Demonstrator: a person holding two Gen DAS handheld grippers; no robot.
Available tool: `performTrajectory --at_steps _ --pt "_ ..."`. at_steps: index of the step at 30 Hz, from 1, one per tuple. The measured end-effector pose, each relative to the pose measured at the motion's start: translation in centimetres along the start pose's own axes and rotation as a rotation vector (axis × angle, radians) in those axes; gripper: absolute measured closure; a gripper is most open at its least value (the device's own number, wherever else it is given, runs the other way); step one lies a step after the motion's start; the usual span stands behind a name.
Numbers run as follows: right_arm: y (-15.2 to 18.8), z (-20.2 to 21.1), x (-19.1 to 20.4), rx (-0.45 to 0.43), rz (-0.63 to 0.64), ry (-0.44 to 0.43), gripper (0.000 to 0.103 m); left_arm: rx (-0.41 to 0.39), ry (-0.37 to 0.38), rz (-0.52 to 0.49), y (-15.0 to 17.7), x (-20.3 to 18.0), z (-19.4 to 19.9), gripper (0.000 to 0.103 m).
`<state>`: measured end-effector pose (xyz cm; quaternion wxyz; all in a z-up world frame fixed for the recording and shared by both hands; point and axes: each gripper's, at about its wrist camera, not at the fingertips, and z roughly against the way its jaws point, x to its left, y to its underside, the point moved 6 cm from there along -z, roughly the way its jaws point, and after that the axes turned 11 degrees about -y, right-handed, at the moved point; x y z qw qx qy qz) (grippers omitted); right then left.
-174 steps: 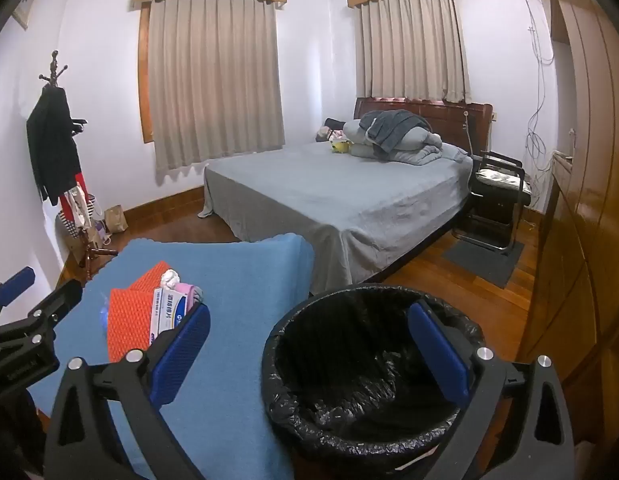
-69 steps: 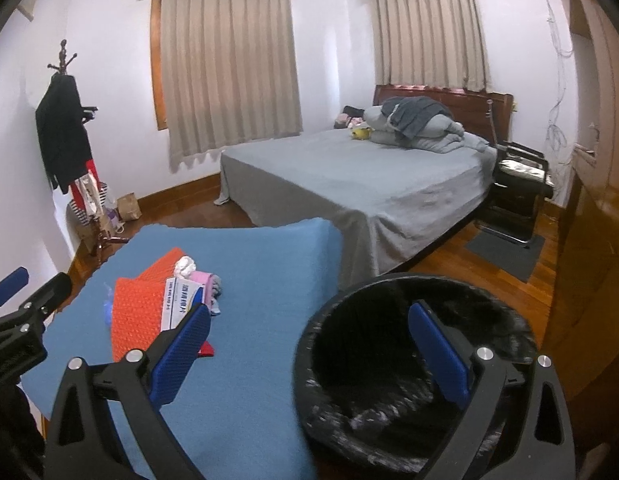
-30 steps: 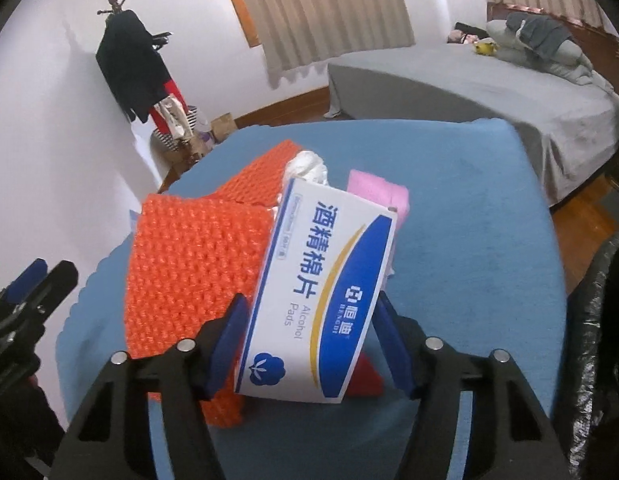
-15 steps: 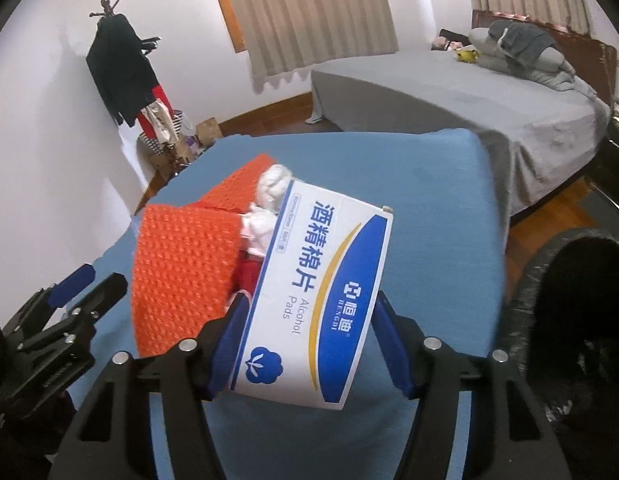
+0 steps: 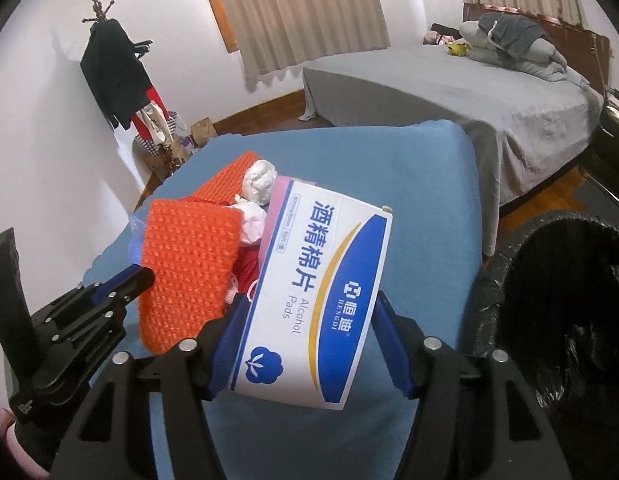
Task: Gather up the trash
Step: 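Lift the Alcohol Pads box with the right gripper and carry it over the bin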
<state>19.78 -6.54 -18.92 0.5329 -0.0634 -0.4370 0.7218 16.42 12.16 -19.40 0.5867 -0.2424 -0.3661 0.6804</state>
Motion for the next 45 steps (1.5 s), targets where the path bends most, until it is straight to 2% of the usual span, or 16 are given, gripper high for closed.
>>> performTrajectory --at_steps 14,17,18,19,24,27,31,35,45 --pt "-0.5 2.8 0.5 -0.063 0.009 0.017 0.042 -0.066 0.052 0.004 -2.2 -1.9 3.3 0.096" --pt "-1.0 4.3 0.2 -0.093 0.010 0.023 0.044 -0.097 0.071 0.005 -3.2 -2.4 4.7 0.096" --pt "-1.2 4.9 0.0 -0.102 0.010 0.024 0.051 -0.108 0.077 0.004 -3.6 -2.7 5.2 0.096" --pt "-1.2 5.2 -0.1 -0.105 0.009 0.023 0.053 -0.124 0.089 0.002 -4.1 -3.2 5.8 0.096" --pt "-0.8 6.0 -2.0 -0.091 -0.008 0.061 0.053 -0.161 0.131 -0.023 -4.9 -5.7 7.5 0.096" --pt "0.4 5.5 -3.1 -0.072 -0.058 0.031 0.053 -0.134 0.149 -0.036 -4.2 -6.9 7.1 0.096" --pt "1.7 5.0 -3.1 -0.033 -0.048 0.028 0.053 -0.081 0.154 -0.044 -3.1 -6.3 6.0 0.096" --pt "2.9 4.9 -3.2 -0.004 -0.032 0.029 0.046 -0.029 0.148 -0.043 -1.8 -5.2 5.3 0.096" --pt "6.3 3.7 -3.6 0.082 -0.005 0.032 0.046 0.016 0.113 -0.048 0.4 -2.6 4.8 0.096"
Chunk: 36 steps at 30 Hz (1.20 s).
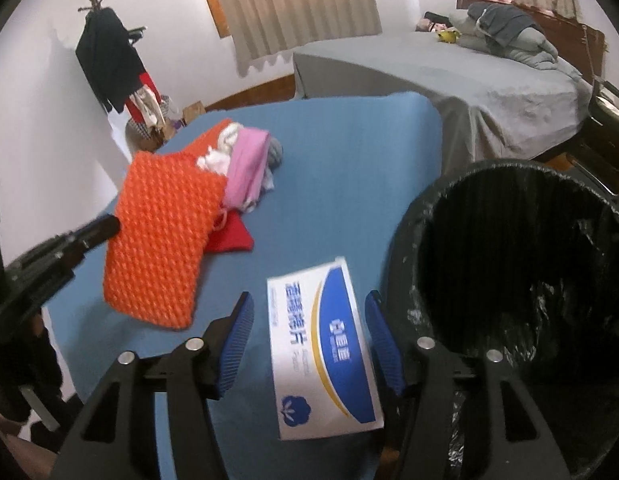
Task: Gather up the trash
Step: 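Lift the Alcohol Pads box with the right gripper and carry it over the bin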
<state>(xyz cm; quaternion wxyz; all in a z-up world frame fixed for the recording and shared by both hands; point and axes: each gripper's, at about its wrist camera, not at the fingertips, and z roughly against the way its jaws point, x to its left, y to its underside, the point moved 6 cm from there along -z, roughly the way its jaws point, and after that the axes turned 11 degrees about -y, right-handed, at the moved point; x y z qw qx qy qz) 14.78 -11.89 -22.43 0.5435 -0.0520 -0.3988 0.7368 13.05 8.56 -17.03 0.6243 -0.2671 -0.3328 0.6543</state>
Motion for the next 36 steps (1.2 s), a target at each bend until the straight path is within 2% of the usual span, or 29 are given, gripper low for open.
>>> performTrajectory --at_steps 16,24,36 --pt "0.9 -2.8 0.6 0.066 0.084 0.030 0.044 -0.001 -0.016 0.005 0.3 0.2 -0.3 0.096" --pt "0.5 -3.3 0.7 0.052 0.091 0.022 0.047 -0.006 -0.025 0.017 0.3 0.6 -0.3 0.096" --pt "-3.5 1.2 1.4 -0.104 0.027 0.003 0.047 -0.041 -0.009 0.007 -0.8 -0.1 0.7 0.096"
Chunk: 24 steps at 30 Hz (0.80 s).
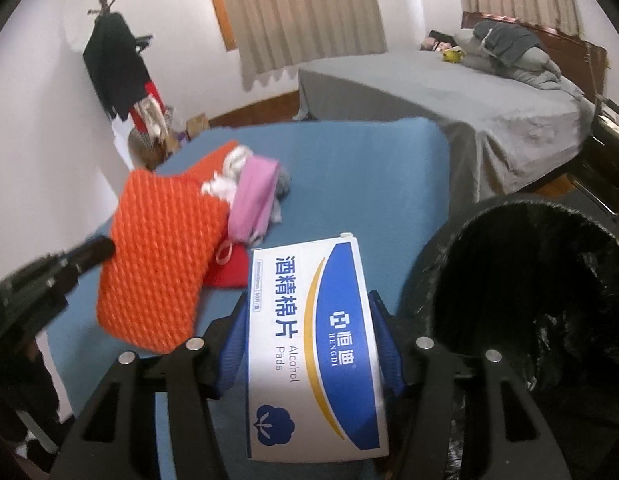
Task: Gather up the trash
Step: 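Lift the Alcohol Pads box with the right gripper and carry it over the bin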
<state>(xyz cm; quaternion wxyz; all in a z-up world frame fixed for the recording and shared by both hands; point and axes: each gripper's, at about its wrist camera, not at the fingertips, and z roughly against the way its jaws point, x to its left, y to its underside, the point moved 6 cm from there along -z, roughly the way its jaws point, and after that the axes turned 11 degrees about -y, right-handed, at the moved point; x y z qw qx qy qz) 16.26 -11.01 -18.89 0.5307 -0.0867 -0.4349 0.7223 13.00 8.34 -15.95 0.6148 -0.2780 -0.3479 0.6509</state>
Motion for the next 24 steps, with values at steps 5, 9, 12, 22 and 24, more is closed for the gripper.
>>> performTrajectory --at_steps 5,9,12,22,24 --pt "-1.3 1.7 -0.8 -0.045 -0.031 0.015 0.047 -0.036 0.049 -0.016 -1.3 -2.0 0.9 0.096" --pt "-2.0 3.0 -1.9 -0.079 -0.056 0.036 0.047 -0.053 0.086 -0.035 -1.9 -3.7 1.4 0.096" --pt "-2.5 4.2 -2.6 -0.110 -0.065 0.055 0.047 -0.060 0.113 -0.047 -2.4 -5.1 1.5 0.096" --pt "-2.8 9.3 -7.7 -0.207 -0.142 0.171 0.047 -0.105 0.246 -0.114 -4.3 -12.0 2.6 0.096" --pt "-2.5 10.4 -9.3 -0.219 -0.166 0.205 0.047 -0.111 0.283 -0.129 -4.8 -13.9 2.8 0.096"
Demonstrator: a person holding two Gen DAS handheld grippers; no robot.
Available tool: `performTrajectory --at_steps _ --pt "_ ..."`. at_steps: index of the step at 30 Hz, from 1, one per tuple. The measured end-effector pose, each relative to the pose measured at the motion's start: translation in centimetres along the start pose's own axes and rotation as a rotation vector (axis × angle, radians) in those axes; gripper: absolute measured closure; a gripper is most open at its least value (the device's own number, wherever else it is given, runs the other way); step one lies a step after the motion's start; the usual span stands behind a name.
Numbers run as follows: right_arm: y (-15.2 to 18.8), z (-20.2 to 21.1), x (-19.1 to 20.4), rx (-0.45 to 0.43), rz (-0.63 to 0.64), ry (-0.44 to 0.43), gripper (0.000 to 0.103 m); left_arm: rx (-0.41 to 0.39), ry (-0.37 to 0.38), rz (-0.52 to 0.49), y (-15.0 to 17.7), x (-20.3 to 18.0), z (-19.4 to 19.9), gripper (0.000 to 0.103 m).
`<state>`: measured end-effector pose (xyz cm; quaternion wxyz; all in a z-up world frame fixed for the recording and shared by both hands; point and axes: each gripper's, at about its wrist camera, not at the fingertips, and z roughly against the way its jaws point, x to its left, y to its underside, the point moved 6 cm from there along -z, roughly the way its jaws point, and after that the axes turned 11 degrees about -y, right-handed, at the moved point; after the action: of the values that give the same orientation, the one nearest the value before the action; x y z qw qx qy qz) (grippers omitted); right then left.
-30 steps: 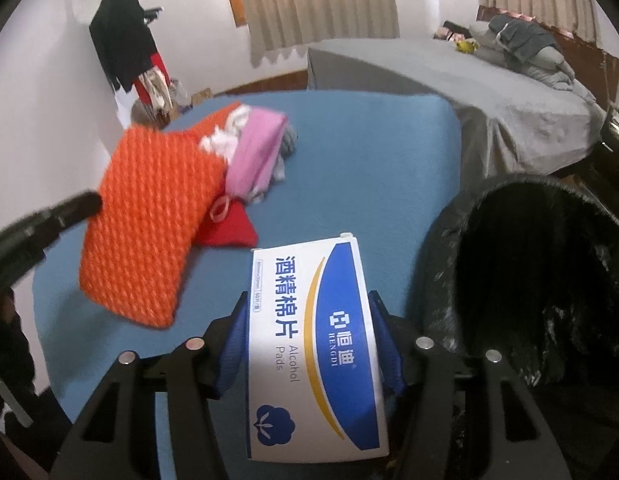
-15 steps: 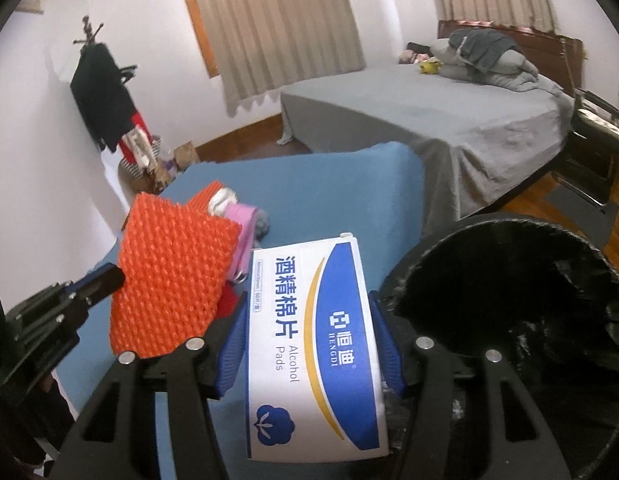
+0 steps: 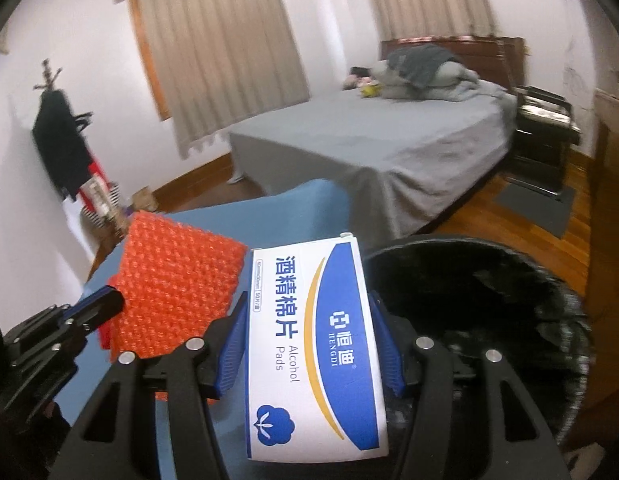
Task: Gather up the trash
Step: 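Lift the Alcohol Pads box with the right gripper and carry it over the bin, then drop the orange mesh bag into the bin with the left gripper while the right gripper releases the box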
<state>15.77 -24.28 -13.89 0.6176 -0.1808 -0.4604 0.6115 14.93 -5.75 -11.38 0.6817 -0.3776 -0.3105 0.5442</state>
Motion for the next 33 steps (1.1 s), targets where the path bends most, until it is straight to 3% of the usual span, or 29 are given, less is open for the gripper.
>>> performTrajectory --at_steps 6,8,9,10,12,14,18,22,33 --pt "-0.1 2.3 -5.3 -0.029 -0.069 0.110 0.046 0.006 0.132 -0.040 -1.3 -6.0 -1.7 0.095" --pt "0.1 2.9 -6.8 -0.027 -0.083 0.157 0.043 0.030 0.175 -0.057 -1.2 -8.0 -2.5 0.086" --pt "0.2 3.4 -7.7 -0.029 -0.094 0.184 0.036 0.036 0.181 -0.058 -1.1 -8.5 -2.8 0.065" --pt "0.3 3.7 -8.0 -0.035 -0.100 0.198 0.033 0.039 0.194 -0.054 -1.1 -9.0 -3.1 0.054" --pt "0.2 4.5 -8.8 -0.050 -0.109 0.226 0.025 0.040 0.194 -0.048 -0.9 -9.3 -3.4 0.051" --pt "0.0 4.4 -8.8 -0.056 -0.108 0.236 0.017 0.038 0.170 -0.051 -0.6 -8.9 -3.5 0.050" --pt "-0.3 4.4 -8.1 -0.073 -0.092 0.233 0.006 0.021 0.096 -0.032 -0.6 -6.9 -3.2 0.037" --pt "-0.5 3.2 -5.8 -0.071 -0.065 0.191 0.006 0.007 -0.003 -0.011 -0.5 -3.2 -2.7 0.031" --pt "0.3 -3.1 3.4 0.005 0.039 0.052 0.006 0.017 -0.294 0.059 1.7 9.3 -0.8 0.031"
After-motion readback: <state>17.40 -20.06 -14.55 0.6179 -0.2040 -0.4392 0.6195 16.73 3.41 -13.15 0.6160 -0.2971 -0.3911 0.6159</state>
